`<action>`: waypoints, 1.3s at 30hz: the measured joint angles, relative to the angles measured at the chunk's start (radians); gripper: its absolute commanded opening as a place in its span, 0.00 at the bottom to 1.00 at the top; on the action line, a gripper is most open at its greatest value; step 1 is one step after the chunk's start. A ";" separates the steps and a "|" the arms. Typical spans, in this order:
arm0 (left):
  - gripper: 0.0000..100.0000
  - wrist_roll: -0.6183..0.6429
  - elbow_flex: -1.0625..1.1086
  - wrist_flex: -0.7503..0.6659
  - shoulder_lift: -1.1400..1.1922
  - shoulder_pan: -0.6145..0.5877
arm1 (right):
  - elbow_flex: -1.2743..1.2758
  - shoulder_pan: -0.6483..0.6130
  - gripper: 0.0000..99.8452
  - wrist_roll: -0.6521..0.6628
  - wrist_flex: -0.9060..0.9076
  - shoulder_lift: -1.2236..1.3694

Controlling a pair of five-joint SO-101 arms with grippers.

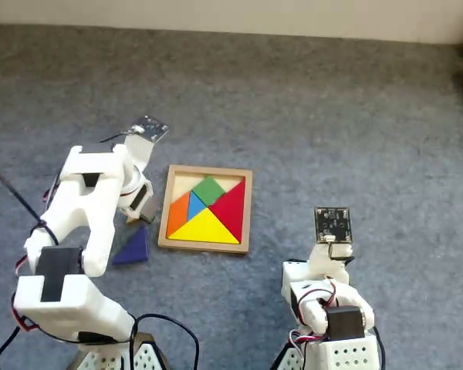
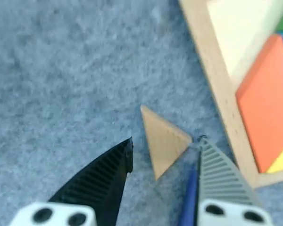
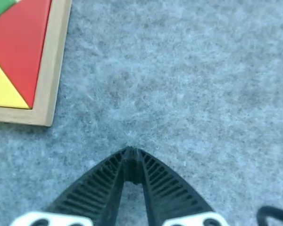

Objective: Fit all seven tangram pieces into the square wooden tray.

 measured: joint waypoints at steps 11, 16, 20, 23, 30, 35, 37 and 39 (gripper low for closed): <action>0.26 -0.009 0.023 -0.035 -0.009 -0.034 | 0.000 0.000 0.01 0.000 0.000 0.000; 0.26 -0.011 0.103 -0.144 -0.023 -0.041 | 0.000 0.000 0.01 0.000 0.000 0.000; 0.26 -0.011 0.106 -0.160 -0.028 -0.040 | 0.000 0.000 0.01 0.000 0.000 0.000; 0.26 -0.011 0.106 -0.160 -0.028 -0.040 | 0.000 0.000 0.01 0.000 0.000 0.000; 0.26 0.031 0.106 -0.167 -0.028 -0.014 | 0.000 0.000 0.01 0.000 0.000 0.000; 0.22 0.037 0.106 -0.184 -0.028 -0.011 | 0.000 0.000 0.01 0.000 0.000 0.000; 0.21 0.037 0.106 -0.184 -0.028 -0.005 | 0.000 0.000 0.01 0.000 0.000 0.000; 0.20 0.037 0.106 -0.184 -0.028 0.003 | 0.000 0.000 0.01 0.000 0.000 0.000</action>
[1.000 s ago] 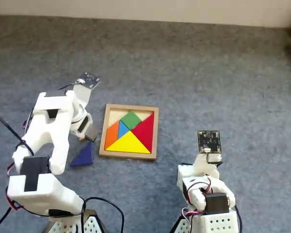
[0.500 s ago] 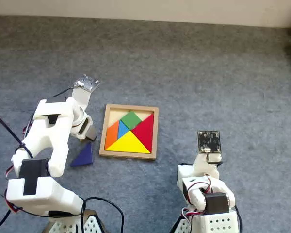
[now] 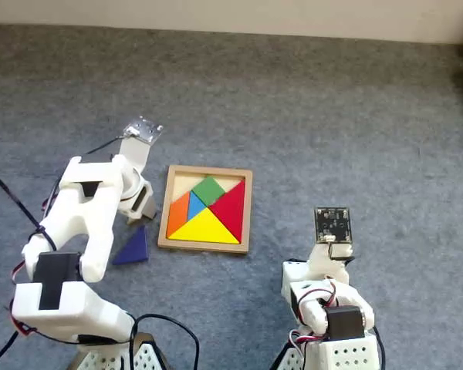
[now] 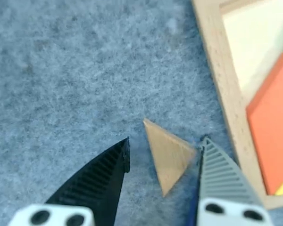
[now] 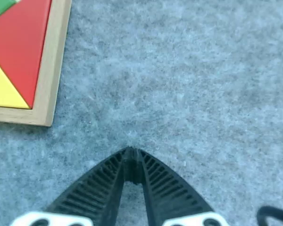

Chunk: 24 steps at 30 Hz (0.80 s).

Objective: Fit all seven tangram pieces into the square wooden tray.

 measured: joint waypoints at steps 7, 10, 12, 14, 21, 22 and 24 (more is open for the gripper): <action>0.13 0.002 0.009 0.000 -0.003 0.005 | 0.000 0.000 0.01 0.000 0.000 0.000; 0.11 0.002 0.009 0.000 -0.003 0.006 | 0.000 0.000 0.01 0.000 0.000 0.000; 0.10 0.002 0.009 0.000 -0.003 0.008 | 0.000 0.000 0.01 0.000 0.000 0.000; 0.09 0.002 0.009 0.000 -0.003 0.014 | 0.000 0.000 0.01 0.000 0.000 0.000; 0.08 -0.046 0.008 0.000 -0.003 0.017 | 0.000 0.000 0.01 0.000 0.000 0.000; 0.08 -0.066 0.003 0.000 -0.003 0.017 | 0.000 0.000 0.01 0.000 0.000 0.000; 0.08 -0.084 -0.015 0.015 -0.003 0.017 | 0.000 0.000 0.01 0.000 0.000 0.000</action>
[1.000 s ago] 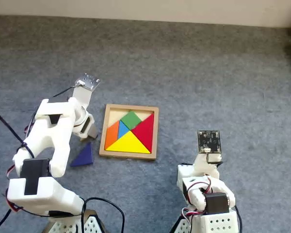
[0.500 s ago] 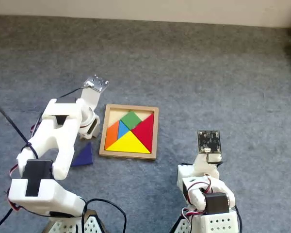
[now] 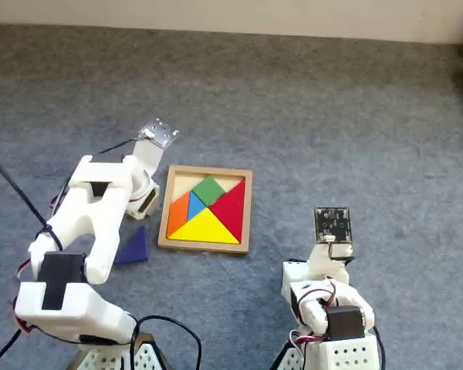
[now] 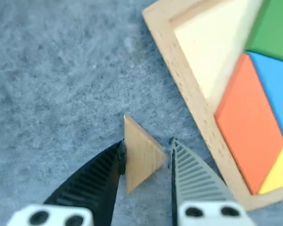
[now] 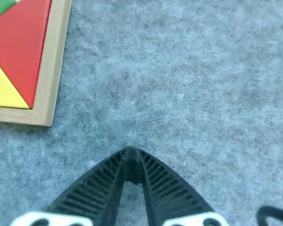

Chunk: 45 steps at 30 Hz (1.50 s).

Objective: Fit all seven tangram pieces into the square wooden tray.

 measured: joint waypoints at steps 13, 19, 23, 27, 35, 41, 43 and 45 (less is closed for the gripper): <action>0.08 -0.012 -0.043 0.117 -0.244 0.124 | 0.000 0.000 0.01 0.000 0.000 0.000; 0.08 -0.012 -0.046 0.061 -0.259 0.233 | 0.000 0.000 0.01 0.000 0.000 0.000; 0.08 -0.012 -0.046 -0.031 -0.259 0.293 | 0.000 0.000 0.01 0.000 0.000 0.000; 0.08 -0.014 -0.046 -0.112 -0.259 0.347 | 0.000 0.000 0.01 0.000 0.000 0.000; 0.08 -0.144 -0.048 -0.253 -0.196 0.430 | 0.000 0.000 0.01 0.000 0.000 0.000; 0.08 -0.209 -0.069 -0.272 -0.046 0.437 | 0.000 0.000 0.01 0.000 0.000 0.000; 0.08 -0.227 -0.087 -0.272 -0.018 0.436 | 0.000 0.000 0.01 0.000 0.000 0.000; 0.08 -0.256 -0.100 -0.272 -0.005 0.437 | 0.000 0.000 0.01 0.000 0.000 0.000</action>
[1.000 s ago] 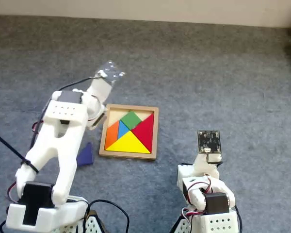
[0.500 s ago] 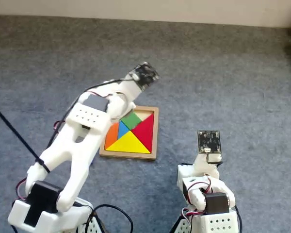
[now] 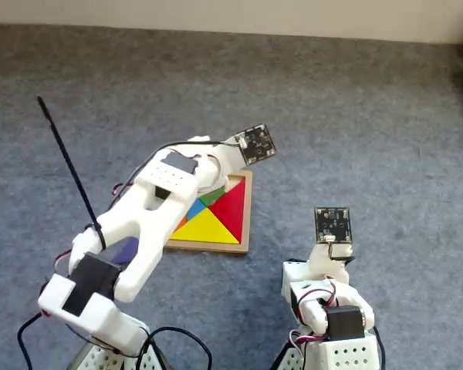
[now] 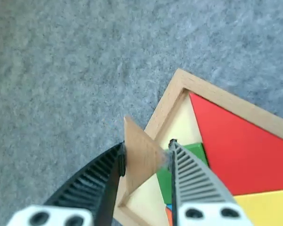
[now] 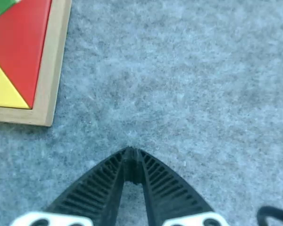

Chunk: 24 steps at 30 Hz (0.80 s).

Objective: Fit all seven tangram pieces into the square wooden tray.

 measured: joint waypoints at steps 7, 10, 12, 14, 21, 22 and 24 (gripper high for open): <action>0.16 -0.041 -0.006 0.002 0.003 0.054 | 0.000 0.000 0.01 0.000 0.000 0.000; 0.16 -0.041 -0.006 0.025 0.003 0.068 | 0.000 0.000 0.01 0.000 0.000 0.000; 0.16 -0.041 -0.006 0.040 0.003 0.075 | 0.000 0.000 0.01 0.000 0.000 0.000; 0.16 -0.041 -0.006 0.049 0.003 0.078 | 0.000 0.000 0.01 0.000 0.000 0.000; 0.16 -0.041 -0.006 0.052 0.003 0.072 | 0.000 0.000 0.01 0.000 0.000 0.000; 0.16 -0.041 -0.006 0.052 0.003 0.074 | 0.000 0.000 0.01 0.000 0.000 0.000; 0.16 -0.041 -0.006 0.052 0.003 0.075 | 0.000 0.000 0.01 0.000 0.000 0.000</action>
